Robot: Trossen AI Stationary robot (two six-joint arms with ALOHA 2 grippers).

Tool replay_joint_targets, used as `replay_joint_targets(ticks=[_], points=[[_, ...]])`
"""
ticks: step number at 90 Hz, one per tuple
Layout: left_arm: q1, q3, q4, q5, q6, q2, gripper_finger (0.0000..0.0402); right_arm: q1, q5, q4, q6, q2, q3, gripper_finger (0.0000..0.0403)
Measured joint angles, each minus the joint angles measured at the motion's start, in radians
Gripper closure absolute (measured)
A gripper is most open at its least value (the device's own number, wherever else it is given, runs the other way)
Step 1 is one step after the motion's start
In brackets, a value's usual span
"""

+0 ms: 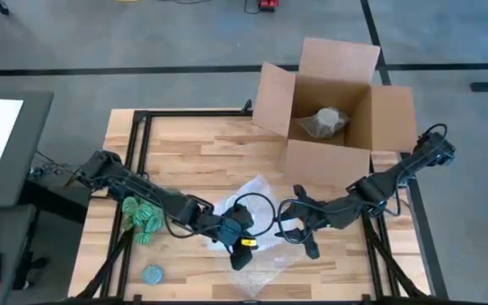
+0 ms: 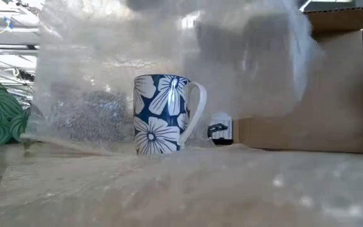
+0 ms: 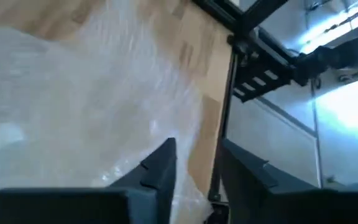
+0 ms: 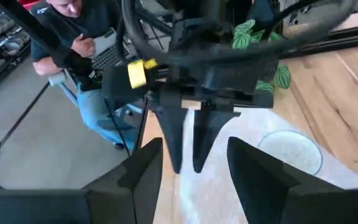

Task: Wrap mug
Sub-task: Wrap the blue mug with bubble wrap

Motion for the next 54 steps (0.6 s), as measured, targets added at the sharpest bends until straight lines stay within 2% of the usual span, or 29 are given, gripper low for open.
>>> replay_joint_targets(ticks=[11,22,32,46,54], points=[[0.001,0.001,0.066,0.064,-0.014,-0.008,0.0262,-0.012,-0.001,-0.006,0.013,0.000,-0.004,0.0236],[-0.005,0.001,0.035,0.181,-0.090,-0.018,0.0255,-0.058,-0.034,-0.041,0.124,0.003,-0.022,0.0237],[-0.036,0.001,-0.031,0.179,-0.172,-0.033,0.0260,-0.110,-0.127,-0.093,0.200,0.050,-0.023,0.0237],[-0.080,-0.022,-0.151,0.140,-0.212,-0.022,0.0270,-0.183,-0.256,-0.103,0.226,0.183,-0.023,0.0237],[-0.089,-0.065,-0.275,0.082,-0.264,-0.013,0.0274,-0.217,-0.277,-0.106,0.244,0.259,-0.023,0.0237]])
